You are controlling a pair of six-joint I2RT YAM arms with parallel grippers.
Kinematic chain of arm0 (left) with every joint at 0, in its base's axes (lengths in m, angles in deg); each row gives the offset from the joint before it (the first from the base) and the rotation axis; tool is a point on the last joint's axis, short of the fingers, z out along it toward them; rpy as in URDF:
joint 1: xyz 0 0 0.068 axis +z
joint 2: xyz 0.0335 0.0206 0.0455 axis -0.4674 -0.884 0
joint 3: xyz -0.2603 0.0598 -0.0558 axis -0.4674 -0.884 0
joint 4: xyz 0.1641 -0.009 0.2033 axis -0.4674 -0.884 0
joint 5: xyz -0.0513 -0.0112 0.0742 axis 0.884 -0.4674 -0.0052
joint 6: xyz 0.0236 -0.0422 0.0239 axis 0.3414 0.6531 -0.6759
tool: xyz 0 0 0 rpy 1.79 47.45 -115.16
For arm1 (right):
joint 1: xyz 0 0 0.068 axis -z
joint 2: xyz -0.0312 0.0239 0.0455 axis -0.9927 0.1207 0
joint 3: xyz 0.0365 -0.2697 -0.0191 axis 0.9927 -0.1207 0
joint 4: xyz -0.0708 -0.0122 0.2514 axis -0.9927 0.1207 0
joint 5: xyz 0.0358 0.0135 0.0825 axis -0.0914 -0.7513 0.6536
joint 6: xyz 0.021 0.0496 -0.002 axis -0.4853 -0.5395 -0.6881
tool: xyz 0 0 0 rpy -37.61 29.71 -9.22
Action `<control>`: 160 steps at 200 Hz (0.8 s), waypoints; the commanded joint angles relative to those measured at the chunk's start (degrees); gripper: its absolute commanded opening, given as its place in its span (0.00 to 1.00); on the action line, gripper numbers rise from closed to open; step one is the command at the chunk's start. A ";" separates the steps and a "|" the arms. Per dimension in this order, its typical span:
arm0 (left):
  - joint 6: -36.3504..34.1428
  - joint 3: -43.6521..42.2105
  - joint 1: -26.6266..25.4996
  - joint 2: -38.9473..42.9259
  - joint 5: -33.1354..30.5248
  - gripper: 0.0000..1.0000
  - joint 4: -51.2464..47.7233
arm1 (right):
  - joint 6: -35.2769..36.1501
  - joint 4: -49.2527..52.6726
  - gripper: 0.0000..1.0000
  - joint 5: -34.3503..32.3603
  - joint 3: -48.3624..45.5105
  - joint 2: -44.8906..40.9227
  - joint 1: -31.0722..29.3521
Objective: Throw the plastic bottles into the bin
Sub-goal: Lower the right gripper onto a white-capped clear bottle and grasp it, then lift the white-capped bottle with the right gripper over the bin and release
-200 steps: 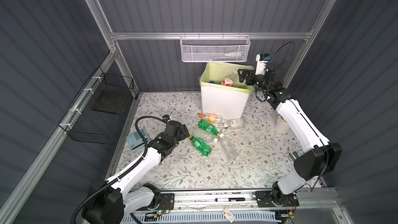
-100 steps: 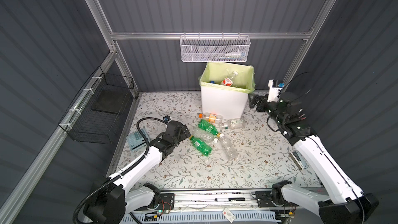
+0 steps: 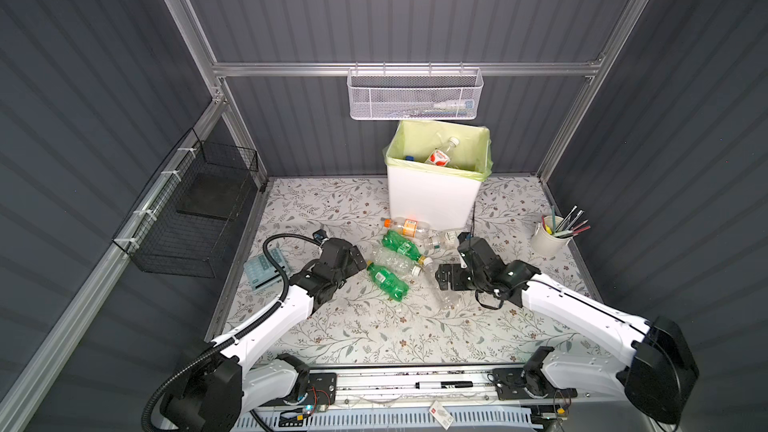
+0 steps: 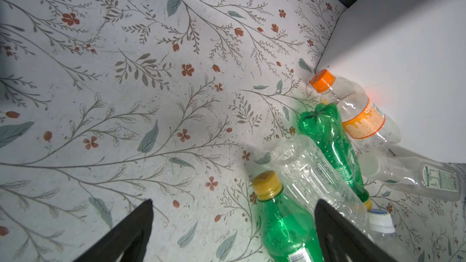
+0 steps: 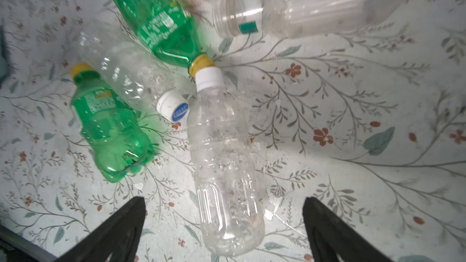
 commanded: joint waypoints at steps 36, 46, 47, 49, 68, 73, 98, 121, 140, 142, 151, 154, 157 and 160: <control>0.15 -1.28 0.27 1.77 -0.87 1.00 -1.08 | 1.40 1.15 0.97 0.31 3.91 10.17 -1.67; 0.10 -1.48 0.27 2.00 -0.98 1.00 -1.18 | 2.40 1.39 0.94 0.30 4.72 11.70 -1.67; 0.10 -1.53 0.27 2.01 -1.01 1.00 -1.13 | 2.48 1.40 0.94 0.32 4.79 11.89 -1.67; 0.10 -1.51 0.27 2.05 -1.09 1.00 -1.19 | 2.67 1.46 0.94 0.36 5.07 12.25 -1.61; -0.13 -1.63 0.27 2.28 -1.30 1.00 -1.42 | 3.67 1.50 0.90 0.36 6.74 14.88 -1.65; -0.16 -1.59 0.27 2.27 -1.32 1.00 -1.47 | 3.91 1.28 0.89 0.48 7.03 15.43 -1.67; -0.28 -1.59 0.29 2.03 -1.31 1.00 -1.70 | 5.59 0.84 0.85 0.89 8.74 18.74 -1.59; -0.64 -1.31 0.30 2.00 -1.56 1.00 -2.13 | 6.92 1.53 0.81 1.66 10.29 21.75 -1.41; -0.86 -1.24 0.31 2.18 -1.78 1.00 -2.37 | 7.41 1.62 0.78 2.80 10.49 22.88 -1.17; -0.91 -1.24 0.28 2.14 -1.83 1.00 -2.44 | 7.44 1.59 0.78 2.87 10.45 22.89 -1.15; -0.90 -1.24 0.27 2.17 -1.81 1.00 -2.50 | 7.39 1.58 0.74 3.30 10.24 22.66 -1.14; -0.94 -1.24 0.27 2.17 -1.83 1.00 -2.53 | 7.40 1.58 0.73 3.48 10.15 22.41 -1.12; -0.95 -1.24 0.27 2.15 -1.88 1.00 -2.58 | 7.43 1.53 0.72 3.58 10.00 22.13 -1.13; -0.95 -1.35 0.27 2.18 -1.86 1.00 -2.54 | 7.40 1.45 0.70 3.66 9.83 21.83 -1.15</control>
